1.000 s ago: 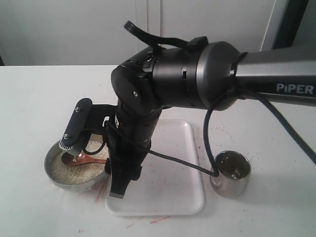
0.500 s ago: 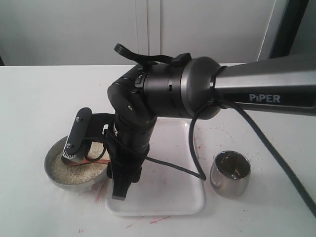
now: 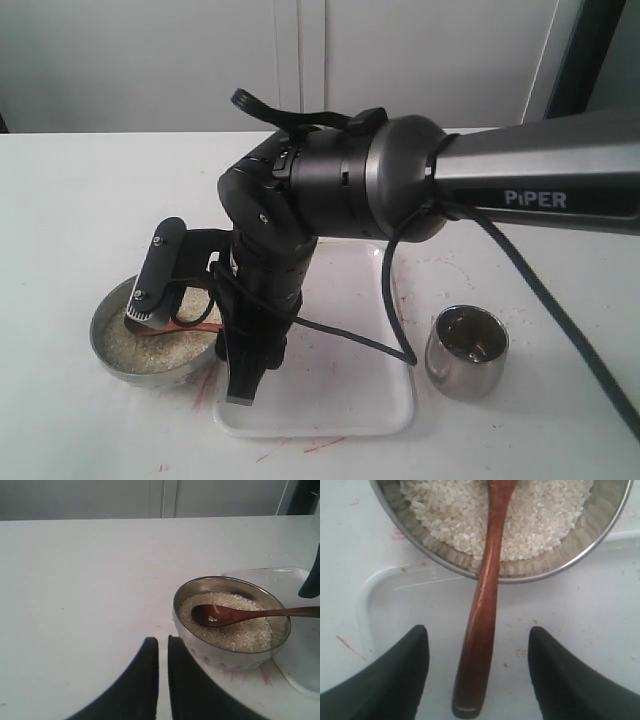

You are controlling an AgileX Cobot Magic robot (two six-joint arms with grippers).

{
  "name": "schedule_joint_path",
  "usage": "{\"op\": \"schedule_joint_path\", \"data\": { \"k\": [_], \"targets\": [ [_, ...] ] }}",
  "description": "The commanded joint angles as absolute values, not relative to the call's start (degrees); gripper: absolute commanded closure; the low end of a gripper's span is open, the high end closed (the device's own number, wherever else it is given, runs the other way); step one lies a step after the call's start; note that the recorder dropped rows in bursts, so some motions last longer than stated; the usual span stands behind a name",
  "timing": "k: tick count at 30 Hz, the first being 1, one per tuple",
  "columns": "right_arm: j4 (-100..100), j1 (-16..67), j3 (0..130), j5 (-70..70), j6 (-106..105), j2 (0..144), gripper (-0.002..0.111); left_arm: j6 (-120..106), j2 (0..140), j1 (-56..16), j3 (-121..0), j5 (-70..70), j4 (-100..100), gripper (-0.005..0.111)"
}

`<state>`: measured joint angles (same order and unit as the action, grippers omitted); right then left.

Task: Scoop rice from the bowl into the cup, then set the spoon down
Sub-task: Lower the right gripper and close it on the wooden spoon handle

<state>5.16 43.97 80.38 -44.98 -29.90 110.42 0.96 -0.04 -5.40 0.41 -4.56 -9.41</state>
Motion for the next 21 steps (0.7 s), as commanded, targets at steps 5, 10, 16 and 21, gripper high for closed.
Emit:
{"op": "schedule_joint_path", "data": {
  "k": [5, 10, 16, 21],
  "targets": [
    [6.4, 44.0, 80.7, -44.5, -29.3, 112.1, 0.053, 1.1, 0.0, -5.3, 0.0, -4.4, -9.8, 0.092],
    [6.5, 44.0, 80.7, -43.5, -29.2, 112.2, 0.053, 1.1, 0.0, -5.3, 0.0, -4.4, -9.8, 0.092],
    [6.5, 44.0, 80.7, -43.5, -29.2, 112.2, 0.069, 1.1, 0.0, -5.3, 0.0, -4.4, -9.8, 0.092],
    [6.5, 44.0, 80.7, -43.5, -29.2, 112.2, 0.079, 1.1, 0.0, -5.3, 0.0, -4.4, -9.8, 0.092]
  ]
}}
